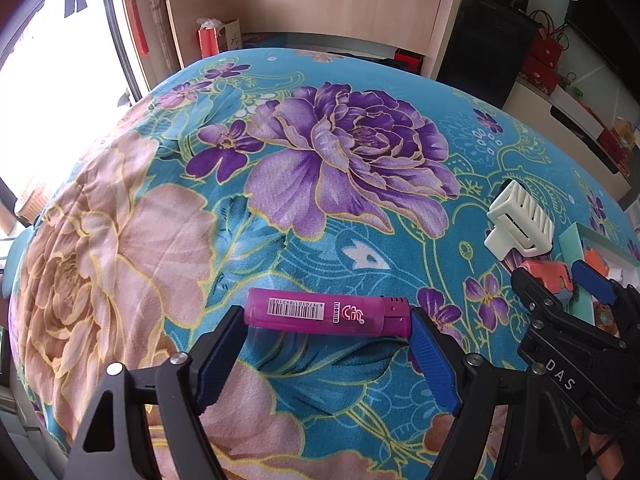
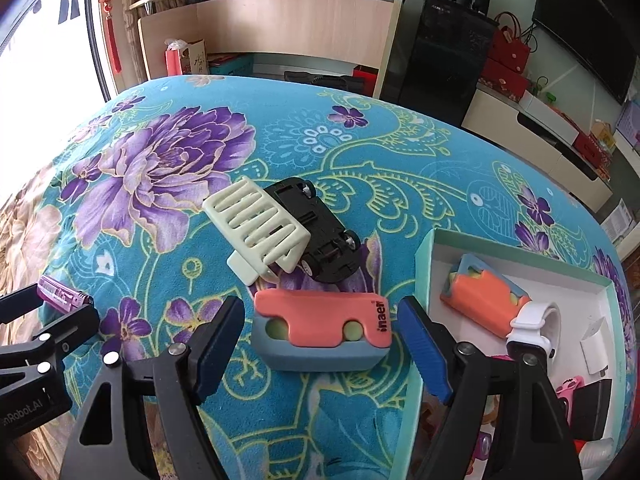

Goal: Organize rigid objects
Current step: 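Hold the pink lighter with the left tool while the right grasps the coral-blue block, then carry the pink lighter into the tray with the left tool while the right lowers the block there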

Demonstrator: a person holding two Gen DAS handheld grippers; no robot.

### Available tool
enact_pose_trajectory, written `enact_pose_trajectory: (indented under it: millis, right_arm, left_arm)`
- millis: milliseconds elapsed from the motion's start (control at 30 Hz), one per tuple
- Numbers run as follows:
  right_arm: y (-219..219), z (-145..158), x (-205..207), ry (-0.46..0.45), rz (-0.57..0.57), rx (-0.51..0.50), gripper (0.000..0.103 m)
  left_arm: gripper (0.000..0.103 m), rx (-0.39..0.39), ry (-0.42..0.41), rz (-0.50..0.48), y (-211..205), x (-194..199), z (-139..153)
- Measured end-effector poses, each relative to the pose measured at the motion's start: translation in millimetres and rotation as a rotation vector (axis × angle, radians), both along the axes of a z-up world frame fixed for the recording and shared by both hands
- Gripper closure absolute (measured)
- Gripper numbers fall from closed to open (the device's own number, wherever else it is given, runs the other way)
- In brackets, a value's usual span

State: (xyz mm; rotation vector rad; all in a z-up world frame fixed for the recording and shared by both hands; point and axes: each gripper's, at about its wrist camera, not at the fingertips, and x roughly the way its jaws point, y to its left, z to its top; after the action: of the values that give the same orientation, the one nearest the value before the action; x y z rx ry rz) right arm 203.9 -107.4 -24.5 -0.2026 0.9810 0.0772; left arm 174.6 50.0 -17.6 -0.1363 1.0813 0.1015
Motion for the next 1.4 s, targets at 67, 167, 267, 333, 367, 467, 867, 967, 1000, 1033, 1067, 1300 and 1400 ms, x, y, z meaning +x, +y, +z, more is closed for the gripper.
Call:
enact_pose_trajectory:
  millis: [67, 167, 267, 333, 367, 467, 867, 967, 1000, 1033, 1067, 1300, 1400]
  right_arm:
    - [4, -2, 1, 0.001, 0.007, -0.022, 0.023]
    - [5, -7, 2, 0.053, 0.031, 0.047, 0.022]
    - [4, -9, 2, 0.086, 0.040, 0.134, 0.023]
    - [5, -9, 1, 0.086, 0.047, 0.144, 0.023]
    - [6, -9, 0, 0.088, 0.048, 0.139, 0.023]
    - [5, -8, -1, 0.092, 0.043, 0.155, 0.032]
    - [-3, 23, -13, 0.025, 0.026, 0.185, 0.032]
    - [-7, 31, -17, 0.007, 0.018, 0.192, 0.032]
    - [-9, 34, -18, 0.001, 0.015, 0.195, 0.032]
    - [-10, 37, -19, -0.006, 0.013, 0.198, 0.032]
    - [-12, 40, -20, -0.014, 0.010, 0.200, 0.032]
    - [-24, 54, -24, -0.052, -0.017, 0.214, 0.032]
    - [-29, 57, -25, -0.056, -0.035, 0.225, 0.032]
  left_arm:
    - [0.020, 0.000, 0.001, -0.001, 0, 0, 0]
    - [0.020, 0.001, 0.000, -0.003, 0, 0, 0]
    - [0.020, 0.000, 0.000, -0.001, 1, 0, 0]
    - [0.020, 0.000, 0.001, 0.003, 2, 0, -1]
    - [0.020, 0.000, 0.002, 0.002, 2, 0, -1]
    - [0.020, 0.001, 0.004, 0.001, 2, 0, -2]
    - [0.020, 0.006, -0.069, -0.035, -4, -2, 13]
    - [0.020, 0.006, -0.079, -0.039, -5, -3, 17]
    - [0.020, 0.006, -0.088, -0.040, -5, -3, 18]
    - [0.020, 0.002, -0.098, -0.042, -5, -4, 21]
    - [0.020, -0.006, -0.109, -0.046, -5, -5, 23]
    - [0.020, -0.025, -0.159, -0.055, -4, -10, 37]
    - [0.020, -0.025, -0.169, -0.050, -4, -11, 40]
